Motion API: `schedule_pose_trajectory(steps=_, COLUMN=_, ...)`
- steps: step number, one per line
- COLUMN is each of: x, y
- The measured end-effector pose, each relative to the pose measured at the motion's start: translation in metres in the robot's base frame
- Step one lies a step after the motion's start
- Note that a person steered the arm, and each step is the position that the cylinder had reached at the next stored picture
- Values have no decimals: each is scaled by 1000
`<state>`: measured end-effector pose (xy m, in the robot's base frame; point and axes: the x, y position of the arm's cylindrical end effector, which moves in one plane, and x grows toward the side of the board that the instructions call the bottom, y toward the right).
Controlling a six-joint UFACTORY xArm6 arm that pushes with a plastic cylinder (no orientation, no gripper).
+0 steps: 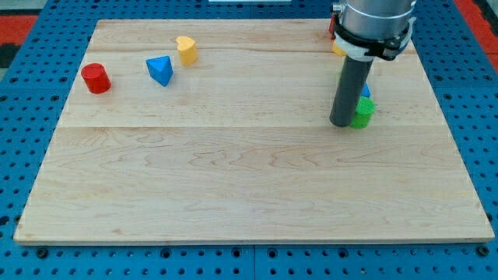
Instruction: Push the yellow heart into the blue triangle
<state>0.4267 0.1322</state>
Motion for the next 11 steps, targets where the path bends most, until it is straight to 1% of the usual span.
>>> schedule_pose_trajectory(steps=2, x=-32, y=0)
schedule_pose_trajectory(steps=3, x=-35, y=-6)
schedule_pose_trajectory(steps=4, x=-50, y=-69)
schedule_pose_trajectory(steps=5, x=-111, y=-92)
schedule_pose_trajectory(steps=6, x=-162, y=-141)
schedule_pose_trajectory(steps=7, x=-178, y=-239)
schedule_pose_trajectory(steps=8, x=-179, y=-267)
schedule_pose_trajectory(steps=9, x=-167, y=-274)
schedule_pose_trajectory(steps=11, x=-108, y=-274)
